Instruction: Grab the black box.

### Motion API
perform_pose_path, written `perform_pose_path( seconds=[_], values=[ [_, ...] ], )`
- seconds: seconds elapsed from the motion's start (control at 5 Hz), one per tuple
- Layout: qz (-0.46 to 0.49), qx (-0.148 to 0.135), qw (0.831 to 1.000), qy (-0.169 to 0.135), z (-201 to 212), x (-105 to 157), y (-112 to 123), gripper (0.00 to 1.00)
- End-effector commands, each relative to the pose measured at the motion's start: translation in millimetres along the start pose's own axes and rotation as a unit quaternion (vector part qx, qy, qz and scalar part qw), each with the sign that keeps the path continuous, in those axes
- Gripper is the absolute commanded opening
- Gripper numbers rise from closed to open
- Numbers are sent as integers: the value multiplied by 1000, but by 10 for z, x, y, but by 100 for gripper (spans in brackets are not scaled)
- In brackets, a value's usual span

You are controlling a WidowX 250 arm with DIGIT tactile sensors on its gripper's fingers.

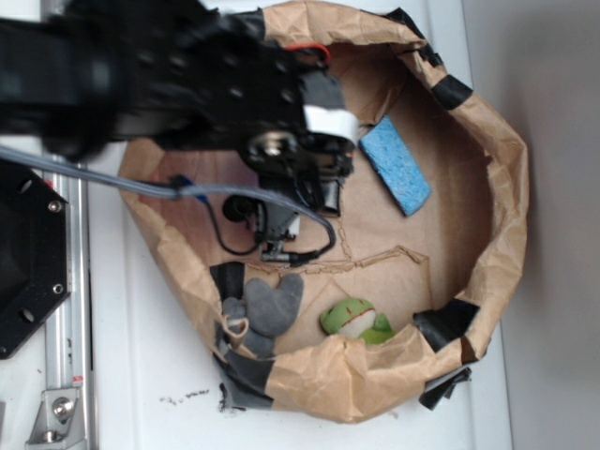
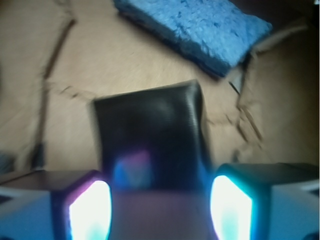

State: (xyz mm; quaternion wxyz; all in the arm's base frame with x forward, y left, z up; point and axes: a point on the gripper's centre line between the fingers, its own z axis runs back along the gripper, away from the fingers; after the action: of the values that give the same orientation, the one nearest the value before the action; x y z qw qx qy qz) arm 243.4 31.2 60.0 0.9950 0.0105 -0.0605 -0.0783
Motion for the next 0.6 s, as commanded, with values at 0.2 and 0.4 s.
perform_pose_path(
  seconds=[0.2,0.4],
  values=[
    [14,9,999,-41,349,-28,62,0],
    [7,2,1000,-30,225,27,22,100]
  ],
)
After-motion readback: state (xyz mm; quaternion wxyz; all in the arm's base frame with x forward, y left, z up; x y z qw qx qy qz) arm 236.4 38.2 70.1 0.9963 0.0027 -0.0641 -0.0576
